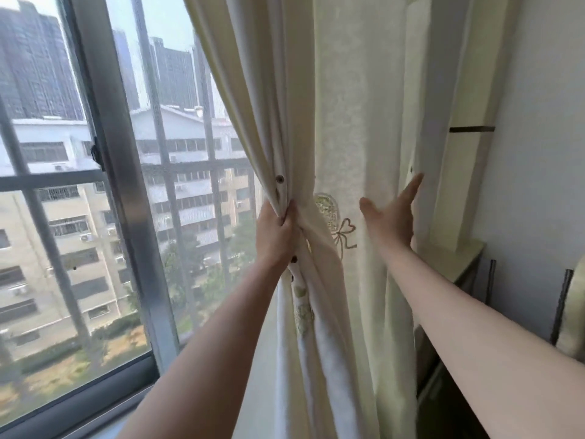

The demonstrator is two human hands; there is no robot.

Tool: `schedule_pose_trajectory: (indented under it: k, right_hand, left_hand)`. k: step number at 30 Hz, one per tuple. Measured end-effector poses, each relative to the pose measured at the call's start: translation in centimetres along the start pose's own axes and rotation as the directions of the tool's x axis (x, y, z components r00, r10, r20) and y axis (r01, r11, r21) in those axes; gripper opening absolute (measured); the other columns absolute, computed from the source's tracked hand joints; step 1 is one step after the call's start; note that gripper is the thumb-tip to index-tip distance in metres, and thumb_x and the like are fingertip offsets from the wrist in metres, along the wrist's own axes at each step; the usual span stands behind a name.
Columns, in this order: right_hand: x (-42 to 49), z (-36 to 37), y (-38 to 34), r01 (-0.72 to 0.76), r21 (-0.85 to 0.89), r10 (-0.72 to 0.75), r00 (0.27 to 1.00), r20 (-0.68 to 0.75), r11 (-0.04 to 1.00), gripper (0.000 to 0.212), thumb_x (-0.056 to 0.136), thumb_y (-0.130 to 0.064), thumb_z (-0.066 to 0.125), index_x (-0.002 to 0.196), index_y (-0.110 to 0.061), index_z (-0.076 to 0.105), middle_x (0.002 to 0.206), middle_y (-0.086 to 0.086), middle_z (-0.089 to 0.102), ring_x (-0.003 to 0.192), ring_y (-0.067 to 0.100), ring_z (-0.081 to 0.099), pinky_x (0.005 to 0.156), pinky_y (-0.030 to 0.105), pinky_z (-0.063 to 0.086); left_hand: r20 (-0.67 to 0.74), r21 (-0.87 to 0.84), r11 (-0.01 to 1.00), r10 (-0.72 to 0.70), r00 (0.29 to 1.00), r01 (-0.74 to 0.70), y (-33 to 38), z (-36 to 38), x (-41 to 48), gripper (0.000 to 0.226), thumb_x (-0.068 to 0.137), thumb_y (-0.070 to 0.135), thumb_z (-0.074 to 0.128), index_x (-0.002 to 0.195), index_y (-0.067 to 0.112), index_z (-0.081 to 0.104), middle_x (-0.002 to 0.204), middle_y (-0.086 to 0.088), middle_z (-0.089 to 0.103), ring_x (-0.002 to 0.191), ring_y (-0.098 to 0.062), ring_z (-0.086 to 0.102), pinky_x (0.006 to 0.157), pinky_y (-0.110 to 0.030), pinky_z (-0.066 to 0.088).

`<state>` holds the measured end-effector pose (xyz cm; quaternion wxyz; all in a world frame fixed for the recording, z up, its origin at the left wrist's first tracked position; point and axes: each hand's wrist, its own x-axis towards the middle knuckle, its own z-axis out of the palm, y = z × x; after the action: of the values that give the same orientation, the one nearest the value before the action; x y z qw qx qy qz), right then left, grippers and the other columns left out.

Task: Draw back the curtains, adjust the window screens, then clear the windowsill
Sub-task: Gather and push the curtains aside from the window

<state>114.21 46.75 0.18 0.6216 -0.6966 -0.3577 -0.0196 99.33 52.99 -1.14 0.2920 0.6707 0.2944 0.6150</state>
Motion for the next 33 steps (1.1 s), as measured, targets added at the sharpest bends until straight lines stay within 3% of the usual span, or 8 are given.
schedule_pose_trajectory:
  k: [6,11,16,20,25,28,30,33]
  right_hand:
    - [2.4,1.6,-0.2,-0.041,0.197,-0.017,0.958,0.285,0.979,0.045,0.095,-0.046,0.041,0.116,-0.01,0.057,0.102,0.001,0.06,0.096,0.017,0.057,0.076,0.027,0.042]
    - [4.9,3.2,0.3,0.056,0.223,-0.151,0.886,0.439,0.973,0.055,0.081,-0.044,0.065,0.127,-0.018,0.052,0.113,-0.003,0.064,0.104,0.012,0.061,0.091,0.025,0.048]
    - [9.4,3.2,1.3,0.057,0.119,-0.091,0.949,0.303,0.991,0.042,0.072,-0.044,0.066,0.106,-0.018,0.064,0.101,0.004,0.07,0.096,0.024,0.066,0.089,0.039,0.053]
    - [13.4,3.1,2.4,0.111,-0.06,-0.094,0.966,0.24,0.992,0.064,0.064,-0.061,0.059,0.104,-0.011,0.066,0.104,0.009,0.064,0.104,0.03,0.059,0.093,0.047,0.048]
    - [16.7,1.1,4.3,0.394,-0.043,-0.335,0.831,0.444,0.918,0.046,0.083,-0.053,0.052,0.092,-0.011,0.069,0.093,0.006,0.069,0.091,0.025,0.064,0.082,0.035,0.051]
    - [19.3,-0.3,6.4,0.694,-0.181,-0.716,0.691,-0.102,0.696,0.046,0.081,-0.045,0.048,0.101,-0.008,0.069,0.103,0.012,0.065,0.094,0.028,0.056,0.085,0.035,0.043]
    - [21.9,-0.6,7.5,0.555,-0.161,-0.573,0.743,-0.346,0.816,0.058,0.078,-0.041,0.057,0.128,-0.012,0.054,0.132,0.019,0.048,0.116,0.028,0.043,0.096,0.036,0.029]
    - [25.4,-0.6,9.4,0.073,0.124,-0.075,0.997,0.012,0.99,0.096,0.079,-0.048,0.065,0.15,-0.026,0.004,0.157,0.01,0.01,0.141,0.029,0.022,0.111,0.048,0.02]
  left_hand:
    - [0.114,0.002,1.0,-0.008,0.993,0.008,-1.4,5.6,2.5,0.034,0.093,0.029,0.041,0.123,0.015,0.049,0.115,-0.002,0.056,0.104,-0.018,0.053,0.087,-0.035,0.045]
    - [0.197,0.153,0.984,0.058,0.979,-0.09,-3.6,10.3,4.9,0.037,0.081,0.037,0.035,0.107,0.023,0.057,0.102,-0.005,0.06,0.101,-0.022,0.056,0.083,-0.044,0.053]
    - [0.304,-0.075,0.985,0.169,0.938,-0.153,-3.7,13.9,6.4,0.033,0.083,0.01,0.051,0.106,0.032,0.046,0.112,-0.005,0.06,0.103,-0.013,0.06,0.085,-0.038,0.053]
    - [0.413,-0.343,0.939,0.173,0.894,-0.023,-4.7,17.6,5.9,0.063,0.078,0.012,0.069,0.125,0.027,0.029,0.129,-0.012,0.051,0.122,-0.021,0.052,0.102,-0.046,0.043]
    - [0.109,0.077,0.997,0.004,0.994,-0.012,-5.3,20.8,6.5,0.053,0.078,0.033,0.062,0.118,0.022,0.029,0.102,-0.004,0.064,0.088,-0.022,0.066,0.073,-0.048,0.055]
    - [-0.04,0.26,0.965,-0.03,0.999,0.039,-5.7,22.0,7.2,0.046,0.084,0.015,0.05,0.126,0.016,0.031,0.092,-0.012,0.064,0.076,-0.035,0.062,0.064,-0.048,0.051]
    - [-0.069,0.309,0.951,-0.001,0.998,0.022,-6.1,23.0,7.7,0.049,0.086,0.013,0.046,0.132,0.013,0.028,0.096,-0.015,0.063,0.078,-0.038,0.061,0.063,-0.046,0.05]
    - [-0.078,0.36,0.932,-0.001,0.997,0.029,-6.2,24.4,8.4,0.054,0.088,0.012,0.044,0.138,0.015,0.022,0.097,-0.013,0.061,0.077,-0.036,0.059,0.06,-0.041,0.046]
